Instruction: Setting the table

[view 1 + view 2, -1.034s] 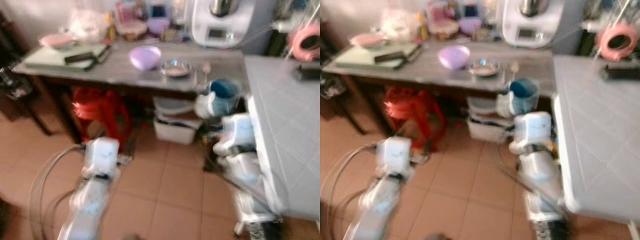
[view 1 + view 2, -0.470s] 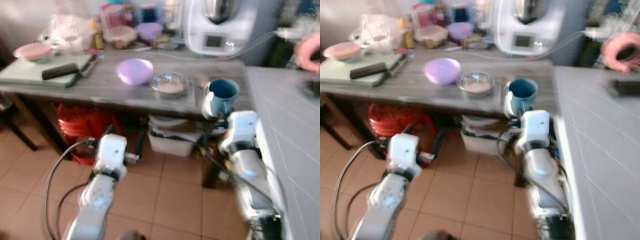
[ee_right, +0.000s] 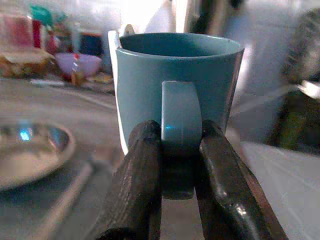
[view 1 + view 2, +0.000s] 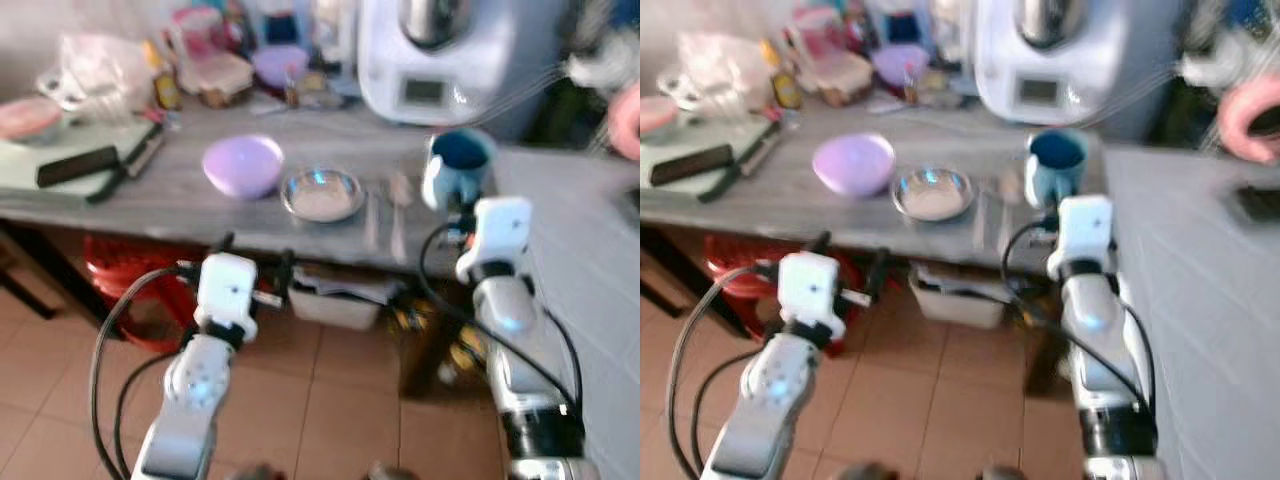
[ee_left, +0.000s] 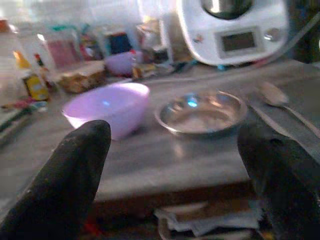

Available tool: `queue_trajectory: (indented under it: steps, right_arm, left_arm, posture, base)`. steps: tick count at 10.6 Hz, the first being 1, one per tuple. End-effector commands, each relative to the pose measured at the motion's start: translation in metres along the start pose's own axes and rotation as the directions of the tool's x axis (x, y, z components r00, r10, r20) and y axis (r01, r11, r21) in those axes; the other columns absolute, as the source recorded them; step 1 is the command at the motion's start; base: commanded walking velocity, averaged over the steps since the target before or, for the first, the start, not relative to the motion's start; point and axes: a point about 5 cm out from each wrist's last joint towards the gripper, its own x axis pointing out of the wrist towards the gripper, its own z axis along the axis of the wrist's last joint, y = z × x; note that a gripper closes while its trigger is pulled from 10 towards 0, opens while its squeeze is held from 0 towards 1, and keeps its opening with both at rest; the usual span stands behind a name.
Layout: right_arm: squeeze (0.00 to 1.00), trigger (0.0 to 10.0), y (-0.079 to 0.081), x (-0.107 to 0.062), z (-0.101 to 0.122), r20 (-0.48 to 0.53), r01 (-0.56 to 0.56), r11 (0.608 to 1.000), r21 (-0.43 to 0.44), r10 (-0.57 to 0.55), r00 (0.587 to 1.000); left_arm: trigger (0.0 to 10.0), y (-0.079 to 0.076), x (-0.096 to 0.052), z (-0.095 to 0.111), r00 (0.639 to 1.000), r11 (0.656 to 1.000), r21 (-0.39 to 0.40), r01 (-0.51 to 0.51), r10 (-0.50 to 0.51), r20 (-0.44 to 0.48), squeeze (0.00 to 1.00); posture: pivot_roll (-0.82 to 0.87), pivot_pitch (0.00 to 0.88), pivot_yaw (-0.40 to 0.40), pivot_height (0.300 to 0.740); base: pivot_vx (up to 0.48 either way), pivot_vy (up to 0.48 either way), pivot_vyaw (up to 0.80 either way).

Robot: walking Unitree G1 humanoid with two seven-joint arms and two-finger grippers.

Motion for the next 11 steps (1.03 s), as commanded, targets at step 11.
queue_trajectory:
  steps: [11]
  right_arm:
    - [0.00, 10.0, -0.021, 0.052, 0.031, 0.084, -0.081, 0.995, -0.065, 0.086, 0.993]
  left_arm:
    - [10.0, 0.031, -0.042, -0.012, 0.969, 0.975, 0.053, -0.215, 0.220, -0.115, 0.00]
  posture:
    - [0.07, 0.153, 0.023, 0.740]
  base:
    - [0.087, 0.000, 0.24]
